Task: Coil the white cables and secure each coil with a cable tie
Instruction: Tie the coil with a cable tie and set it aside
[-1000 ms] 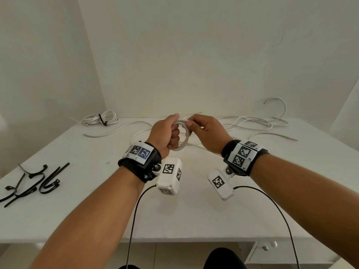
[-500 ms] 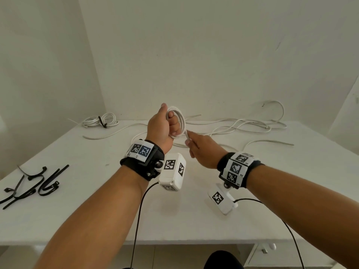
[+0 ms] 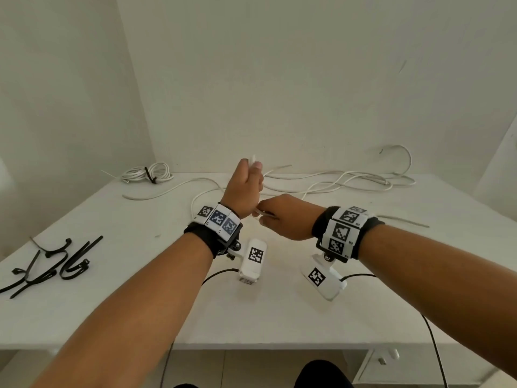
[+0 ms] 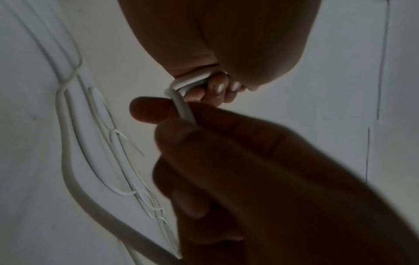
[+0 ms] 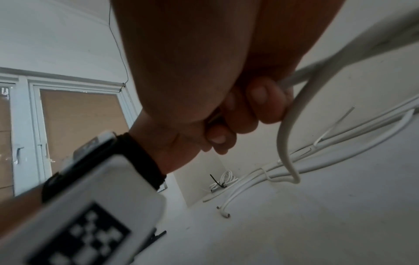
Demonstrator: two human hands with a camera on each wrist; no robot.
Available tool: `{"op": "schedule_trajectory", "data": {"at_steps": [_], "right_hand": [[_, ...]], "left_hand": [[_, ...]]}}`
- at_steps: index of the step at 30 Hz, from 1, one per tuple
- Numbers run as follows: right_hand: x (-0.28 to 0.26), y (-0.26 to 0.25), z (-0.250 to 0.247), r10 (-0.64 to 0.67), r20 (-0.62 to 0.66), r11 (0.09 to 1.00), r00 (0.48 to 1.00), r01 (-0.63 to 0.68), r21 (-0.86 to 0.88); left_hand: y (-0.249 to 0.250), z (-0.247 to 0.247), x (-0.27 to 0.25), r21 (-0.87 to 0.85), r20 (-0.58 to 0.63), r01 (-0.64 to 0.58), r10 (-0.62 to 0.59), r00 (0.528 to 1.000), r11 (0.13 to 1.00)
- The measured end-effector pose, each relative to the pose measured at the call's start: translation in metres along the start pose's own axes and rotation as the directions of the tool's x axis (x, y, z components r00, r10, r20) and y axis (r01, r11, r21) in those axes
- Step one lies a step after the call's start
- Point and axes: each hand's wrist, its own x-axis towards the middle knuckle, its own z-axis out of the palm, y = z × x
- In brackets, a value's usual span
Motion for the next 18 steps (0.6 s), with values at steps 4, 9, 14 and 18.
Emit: {"op": "schedule_trajectory", "data": {"at_steps": [4,9,14,18], "right_hand": [[0.002,-0.003,-0.012,-0.019,-0.039,1.000,0.999,0.019,0.007],[0.002,0.001,-0.020,-0.017,-0.053,1.000,0.998,0.017,-0.003],[0.002,-0.002,-0.019,-0.023,-0.125,1.000,0.992,0.022,-0.005],[0.003,-0.002,-0.022,0.001,-0.170,0.999,0.985,0.008,0.052]], "left_hand": [[0.001,-0.001,0.002,0.245,0.137,-0.144,0.113,0.984,0.959],[-0.006,-0.007,-0.001,0.283,0.241,-0.092,0.022,0.970,0.955],[-0.007,-0.012,-0.005,0.257,0.312,-0.063,-0.021,0.950,0.964],[-0.008,-0.017,-0.009,0.291,0.380,-0.068,-0.050,0.923,0.954]]}}
